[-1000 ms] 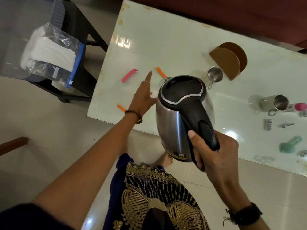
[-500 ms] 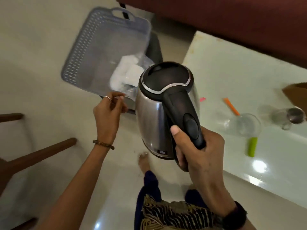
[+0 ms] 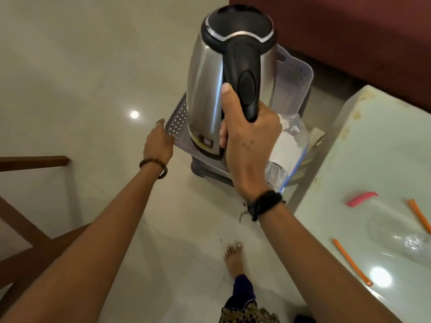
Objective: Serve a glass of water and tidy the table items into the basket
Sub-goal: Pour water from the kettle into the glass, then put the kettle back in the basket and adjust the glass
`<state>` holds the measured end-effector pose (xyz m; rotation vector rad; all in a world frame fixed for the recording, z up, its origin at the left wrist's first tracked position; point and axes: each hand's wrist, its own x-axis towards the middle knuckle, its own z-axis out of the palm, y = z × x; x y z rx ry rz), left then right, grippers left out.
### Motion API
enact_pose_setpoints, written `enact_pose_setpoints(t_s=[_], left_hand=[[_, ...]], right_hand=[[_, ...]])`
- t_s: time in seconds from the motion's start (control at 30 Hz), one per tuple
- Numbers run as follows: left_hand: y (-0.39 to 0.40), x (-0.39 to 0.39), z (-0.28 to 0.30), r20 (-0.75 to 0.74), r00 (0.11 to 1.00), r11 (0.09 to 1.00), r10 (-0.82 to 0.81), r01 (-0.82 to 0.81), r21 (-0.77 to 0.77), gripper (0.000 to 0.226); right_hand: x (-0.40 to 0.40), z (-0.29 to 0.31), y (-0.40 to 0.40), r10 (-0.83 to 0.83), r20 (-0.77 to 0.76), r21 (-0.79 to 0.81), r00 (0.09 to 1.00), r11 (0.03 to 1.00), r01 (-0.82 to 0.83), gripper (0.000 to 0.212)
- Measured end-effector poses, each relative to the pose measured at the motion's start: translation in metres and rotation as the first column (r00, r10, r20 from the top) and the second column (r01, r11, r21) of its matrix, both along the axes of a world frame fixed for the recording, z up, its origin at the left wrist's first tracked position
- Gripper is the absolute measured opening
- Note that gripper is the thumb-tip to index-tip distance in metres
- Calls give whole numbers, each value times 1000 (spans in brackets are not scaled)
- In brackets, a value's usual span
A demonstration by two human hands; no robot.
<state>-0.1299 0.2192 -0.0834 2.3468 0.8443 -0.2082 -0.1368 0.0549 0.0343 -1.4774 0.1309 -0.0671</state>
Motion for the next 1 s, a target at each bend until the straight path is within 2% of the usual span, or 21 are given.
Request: enact_pose_setpoints(t_s=[0.1, 0.27, 0.43, 0.53, 0.67, 0.73, 0.9, 1.0], left_hand=[[0, 6, -2, 67, 994, 988, 82, -73, -134, 30], [1, 7, -10, 137, 987, 995, 85, -75, -70, 27], [4, 9, -18, 159, 985, 998, 69, -69, -6, 23], [10, 11, -18, 120, 992, 999, 25, -28, 23, 22], [12, 11, -16, 121, 993, 1000, -2, 5, -27, 22], [9, 9, -14, 121, 993, 999, 5, -1, -34, 22], [-10, -13, -7, 184, 978, 974, 102, -60, -219, 33], [-45, -46, -5, 284, 942, 980, 178, -142, -142, 44]], right_hand=[[23, -20, 28, -70, -11, 6, 997, 997, 70, 29], [34, -53, 64, -139, -35, 11, 990, 990, 139, 20], [20, -69, 90, -94, -36, 42, 995, 995, 95, 17], [8, -80, 92, 7, -55, 48, 998, 999, -4, 19], [0, -90, 79, 152, -101, 31, 983, 988, -149, 40], [2, -92, 73, 221, -94, 2, 971, 975, -222, 42], [3, -90, 55, 421, -106, -42, 901, 903, -427, 46], [2, -90, 29, 520, -115, -86, 846, 843, -530, 42]])
